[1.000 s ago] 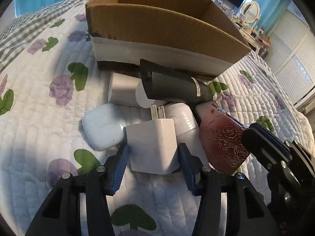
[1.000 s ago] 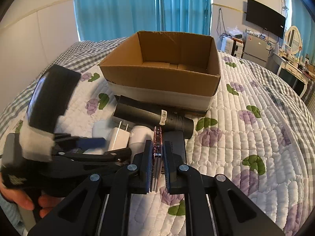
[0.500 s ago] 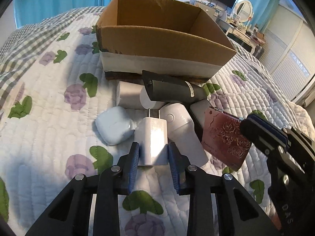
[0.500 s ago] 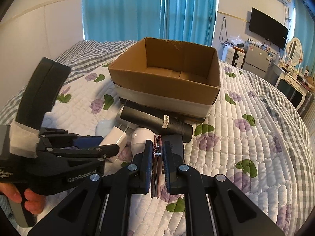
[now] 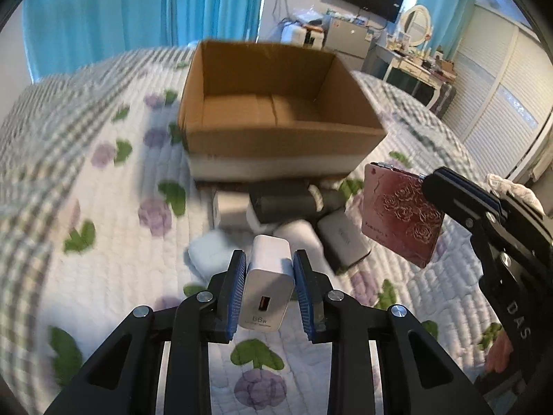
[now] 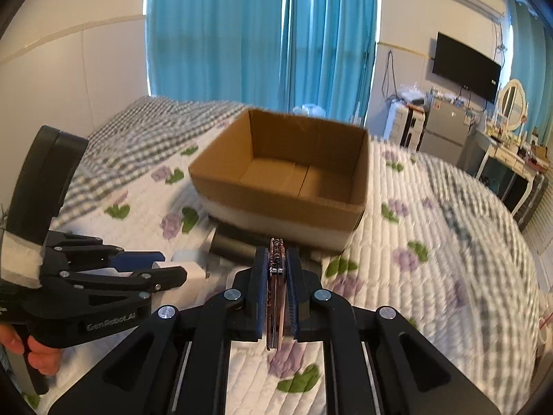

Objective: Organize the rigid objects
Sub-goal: 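Drop the card case into the box with right gripper while left drops the charger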

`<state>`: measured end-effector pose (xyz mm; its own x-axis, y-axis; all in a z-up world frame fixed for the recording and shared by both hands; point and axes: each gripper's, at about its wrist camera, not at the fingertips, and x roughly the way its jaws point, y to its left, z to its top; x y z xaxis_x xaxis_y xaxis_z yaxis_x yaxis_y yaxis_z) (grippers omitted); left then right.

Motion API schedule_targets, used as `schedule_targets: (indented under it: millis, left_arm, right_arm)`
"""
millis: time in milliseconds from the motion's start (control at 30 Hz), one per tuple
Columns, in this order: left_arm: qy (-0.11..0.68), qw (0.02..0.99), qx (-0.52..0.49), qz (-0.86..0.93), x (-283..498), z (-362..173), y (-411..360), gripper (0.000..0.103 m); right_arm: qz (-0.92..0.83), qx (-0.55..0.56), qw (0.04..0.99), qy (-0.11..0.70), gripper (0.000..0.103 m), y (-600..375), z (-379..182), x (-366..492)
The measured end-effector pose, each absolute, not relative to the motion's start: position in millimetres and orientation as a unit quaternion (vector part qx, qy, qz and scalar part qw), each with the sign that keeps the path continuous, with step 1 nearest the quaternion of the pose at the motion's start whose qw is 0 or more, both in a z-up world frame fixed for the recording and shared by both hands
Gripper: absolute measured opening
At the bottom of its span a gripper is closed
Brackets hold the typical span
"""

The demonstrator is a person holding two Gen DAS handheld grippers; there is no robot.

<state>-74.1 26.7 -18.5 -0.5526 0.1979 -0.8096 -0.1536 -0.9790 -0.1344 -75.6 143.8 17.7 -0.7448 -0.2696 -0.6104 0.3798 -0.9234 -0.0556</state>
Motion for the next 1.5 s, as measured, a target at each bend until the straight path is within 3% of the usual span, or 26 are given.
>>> schedule_targets:
  millis: [267,500,1000,1367,1433,1467,1500]
  left_arm:
    - [-0.006,0.101,-0.407,0.908,-114,60,29,0.028]
    - [0.018,0.076,-0.392,0.917,-183,78,36,0.028]
    - [0.005,0.107,-0.439,0.892,-271,-17,39,0.029]
    - [0.005,0.093,-0.405,0.910,-251,12,35,0.031]
    - [0.002,0.092,-0.401,0.911,-237,20,31,0.032]
    - [0.001,0.091,-0.401,0.912,-231,22,29,0.033]
    - [0.002,0.091,-0.398,0.913,-220,27,26,0.035]
  right_arm:
    - [-0.943,0.268,0.176,0.093,0.010,147,85,-100]
    - [-0.950,0.241,0.171,0.100,0.010,144,120,-154]
    - [-0.933,0.310,0.162,0.087,0.010,154,42,-267]
    - [-0.931,0.318,0.172,0.054,0.011,161,35,-270]
    - [-0.935,0.311,0.164,0.048,0.028,166,44,-260]
    - [-0.937,0.308,0.163,0.041,0.045,169,48,-255]
    - [-0.939,0.302,0.161,0.033,0.051,173,54,-248]
